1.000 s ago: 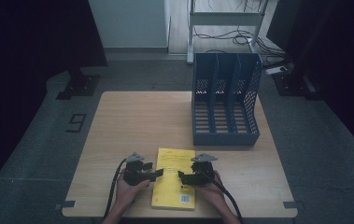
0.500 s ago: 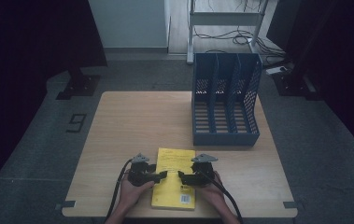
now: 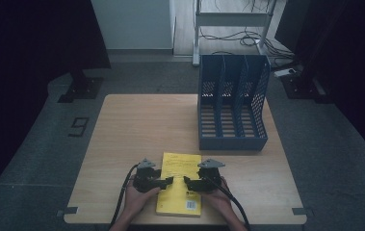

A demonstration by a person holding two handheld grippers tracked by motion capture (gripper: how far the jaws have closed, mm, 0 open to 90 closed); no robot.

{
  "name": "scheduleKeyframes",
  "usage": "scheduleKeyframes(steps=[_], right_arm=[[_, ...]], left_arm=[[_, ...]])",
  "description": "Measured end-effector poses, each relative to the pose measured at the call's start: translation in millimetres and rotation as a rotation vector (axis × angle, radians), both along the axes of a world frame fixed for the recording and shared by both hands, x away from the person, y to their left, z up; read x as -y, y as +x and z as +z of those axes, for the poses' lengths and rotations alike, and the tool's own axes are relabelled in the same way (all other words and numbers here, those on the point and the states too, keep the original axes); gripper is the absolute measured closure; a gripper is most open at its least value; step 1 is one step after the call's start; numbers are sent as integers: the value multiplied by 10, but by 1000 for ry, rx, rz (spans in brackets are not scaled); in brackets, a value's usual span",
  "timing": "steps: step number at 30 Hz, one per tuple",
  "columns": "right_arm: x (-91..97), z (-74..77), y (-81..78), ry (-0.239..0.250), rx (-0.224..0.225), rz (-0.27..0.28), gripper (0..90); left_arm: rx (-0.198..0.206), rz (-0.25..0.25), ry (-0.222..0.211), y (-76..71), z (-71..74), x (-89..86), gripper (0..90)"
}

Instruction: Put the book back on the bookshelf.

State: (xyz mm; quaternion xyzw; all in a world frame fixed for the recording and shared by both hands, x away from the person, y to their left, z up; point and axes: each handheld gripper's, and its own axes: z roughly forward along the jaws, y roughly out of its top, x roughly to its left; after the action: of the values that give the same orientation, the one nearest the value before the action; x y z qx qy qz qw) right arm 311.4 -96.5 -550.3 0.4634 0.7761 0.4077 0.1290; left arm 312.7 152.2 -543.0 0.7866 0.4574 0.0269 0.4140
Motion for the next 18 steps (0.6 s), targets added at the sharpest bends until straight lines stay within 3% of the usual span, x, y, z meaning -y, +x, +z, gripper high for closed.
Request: scheduleKeyframes(steps=[18], right_arm=[[5, -17, -8, 11, 9, -5, 144]], left_arm=[[-19, 23, -25, -23, 49, -11, 338]])
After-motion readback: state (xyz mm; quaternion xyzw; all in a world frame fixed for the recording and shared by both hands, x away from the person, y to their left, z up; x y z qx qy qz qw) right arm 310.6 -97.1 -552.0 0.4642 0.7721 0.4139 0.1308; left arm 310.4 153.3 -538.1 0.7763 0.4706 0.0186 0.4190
